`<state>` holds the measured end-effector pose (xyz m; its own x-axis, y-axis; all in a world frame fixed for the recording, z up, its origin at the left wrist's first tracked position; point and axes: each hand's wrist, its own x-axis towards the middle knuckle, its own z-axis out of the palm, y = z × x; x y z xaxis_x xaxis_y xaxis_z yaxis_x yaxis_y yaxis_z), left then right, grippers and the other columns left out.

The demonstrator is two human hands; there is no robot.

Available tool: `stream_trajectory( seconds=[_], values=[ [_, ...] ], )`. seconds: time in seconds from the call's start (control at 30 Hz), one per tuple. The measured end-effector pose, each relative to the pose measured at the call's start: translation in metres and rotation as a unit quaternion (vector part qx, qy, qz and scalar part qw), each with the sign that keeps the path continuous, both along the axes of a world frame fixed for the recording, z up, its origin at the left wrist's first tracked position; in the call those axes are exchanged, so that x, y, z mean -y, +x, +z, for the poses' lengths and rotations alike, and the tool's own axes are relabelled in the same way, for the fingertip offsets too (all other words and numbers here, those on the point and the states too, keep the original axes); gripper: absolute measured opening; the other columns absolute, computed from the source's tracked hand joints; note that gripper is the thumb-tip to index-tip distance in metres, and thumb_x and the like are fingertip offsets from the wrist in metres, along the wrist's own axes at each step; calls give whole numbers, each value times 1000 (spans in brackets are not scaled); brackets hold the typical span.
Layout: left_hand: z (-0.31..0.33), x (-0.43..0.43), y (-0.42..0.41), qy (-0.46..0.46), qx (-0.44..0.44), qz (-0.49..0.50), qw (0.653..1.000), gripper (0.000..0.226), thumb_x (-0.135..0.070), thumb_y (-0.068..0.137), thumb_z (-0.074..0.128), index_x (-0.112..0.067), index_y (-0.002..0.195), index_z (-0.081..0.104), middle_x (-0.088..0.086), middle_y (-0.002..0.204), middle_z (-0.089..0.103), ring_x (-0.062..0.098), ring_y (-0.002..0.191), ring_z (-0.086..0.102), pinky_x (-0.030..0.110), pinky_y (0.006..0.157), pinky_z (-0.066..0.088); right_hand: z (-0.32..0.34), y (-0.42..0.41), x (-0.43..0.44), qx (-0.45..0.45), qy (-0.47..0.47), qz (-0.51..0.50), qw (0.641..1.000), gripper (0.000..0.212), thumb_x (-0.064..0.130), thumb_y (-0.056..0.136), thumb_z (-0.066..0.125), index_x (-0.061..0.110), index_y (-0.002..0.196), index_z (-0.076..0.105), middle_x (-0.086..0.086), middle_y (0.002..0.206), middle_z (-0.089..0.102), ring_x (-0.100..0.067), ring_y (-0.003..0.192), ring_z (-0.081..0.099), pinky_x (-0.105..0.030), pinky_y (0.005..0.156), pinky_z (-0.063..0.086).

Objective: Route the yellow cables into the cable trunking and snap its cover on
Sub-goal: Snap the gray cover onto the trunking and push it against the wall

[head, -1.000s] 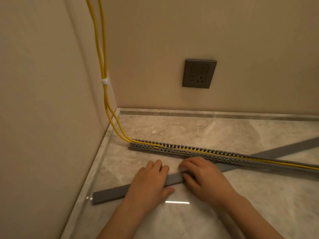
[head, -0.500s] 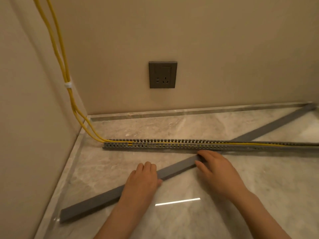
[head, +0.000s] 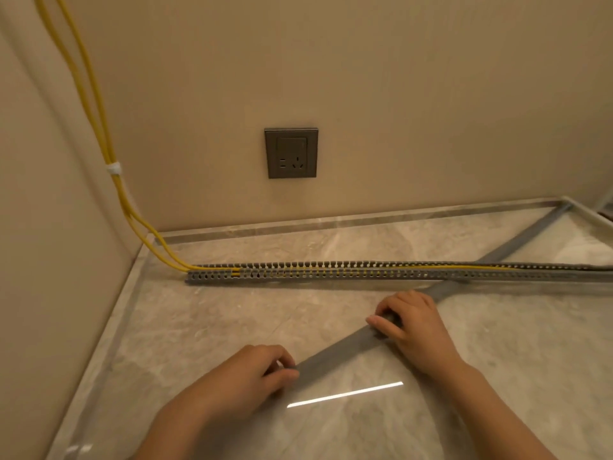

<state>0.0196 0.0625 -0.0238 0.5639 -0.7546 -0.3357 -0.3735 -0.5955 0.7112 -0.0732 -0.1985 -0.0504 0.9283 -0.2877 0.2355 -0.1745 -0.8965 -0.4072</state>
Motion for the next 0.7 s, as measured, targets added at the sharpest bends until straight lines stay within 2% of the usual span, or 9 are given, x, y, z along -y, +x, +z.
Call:
stream_trajectory(
  seconds=[0.07, 0.13, 0.23, 0.3, 0.4, 0.53, 0.63, 0.7],
  values=[
    [3, 1, -1, 9, -57, -8, 998, 12, -34, 92, 52, -30, 84, 60, -9, 66, 64, 7, 58, 56, 23, 56, 50, -1, 2, -1, -3, -11, -11, 1000, 38, 58, 80, 51, 23, 68, 60, 8, 69, 58, -14, 76, 53, -29, 81, 30],
    [7, 5, -8, 34, -70, -22, 997, 20, -41, 93, 47, -29, 82, 58, -9, 65, 65, 10, 60, 58, 24, 58, 50, -1, 4, 0, -11, -20, -19, 1000, 40, 58, 82, 47, 25, 62, 54, 7, 63, 56, -14, 71, 53, -30, 81, 32],
    [10, 20, -26, 98, 6, -21, 995, 44, -68, 82, 39, -28, 81, 55, -6, 78, 62, 10, 76, 60, 24, 72, 47, 2, 5, -1, -27, -37, -6, 999, 51, 66, 80, 29, 25, 56, 46, 6, 55, 50, -17, 64, 52, -28, 73, 29],
    [9, 34, -37, 154, 73, -28, 985, 54, -78, 73, 37, -26, 79, 50, -3, 86, 57, 14, 85, 58, 28, 73, 42, 3, 5, -6, -36, -41, 2, 999, 56, 67, 82, 25, 22, 50, 36, 6, 48, 41, -21, 62, 53, -26, 64, 20],
    [11, 51, -49, 221, 112, -56, 967, 59, -78, 73, 39, -24, 93, 51, 1, 104, 58, 18, 98, 57, 31, 74, 39, 4, 4, -12, -75, -73, -19, 994, 62, 63, 90, 26, 15, 51, 34, 1, 50, 43, -24, 70, 57, -30, 60, 16],
    [6, 62, -60, 246, 160, -56, 954, 53, -70, 73, 46, -24, 99, 46, 1, 109, 58, 20, 101, 57, 31, 75, 39, 8, 0, -15, -110, -85, -7, 990, 58, 61, 90, 30, 15, 55, 41, -5, 60, 55, -23, 74, 59, -33, 58, 25],
    [4, 66, -64, 231, 162, -85, 956, 53, -65, 80, 45, -25, 114, 43, 5, 114, 59, 23, 106, 57, 33, 84, 42, 11, -5, -11, -84, -50, -11, 995, 50, 54, 91, 38, 19, 56, 42, 1, 56, 52, -22, 73, 58, -32, 59, 29],
    [3, 65, -64, 211, 161, -86, 960, 51, -65, 80, 45, -29, 116, 43, 6, 116, 59, 24, 108, 56, 34, 88, 43, 13, -9, -1, -46, -61, -31, 997, 39, 46, 92, 43, 22, 63, 52, 3, 63, 56, -22, 79, 58, -32, 69, 33]
  ],
)
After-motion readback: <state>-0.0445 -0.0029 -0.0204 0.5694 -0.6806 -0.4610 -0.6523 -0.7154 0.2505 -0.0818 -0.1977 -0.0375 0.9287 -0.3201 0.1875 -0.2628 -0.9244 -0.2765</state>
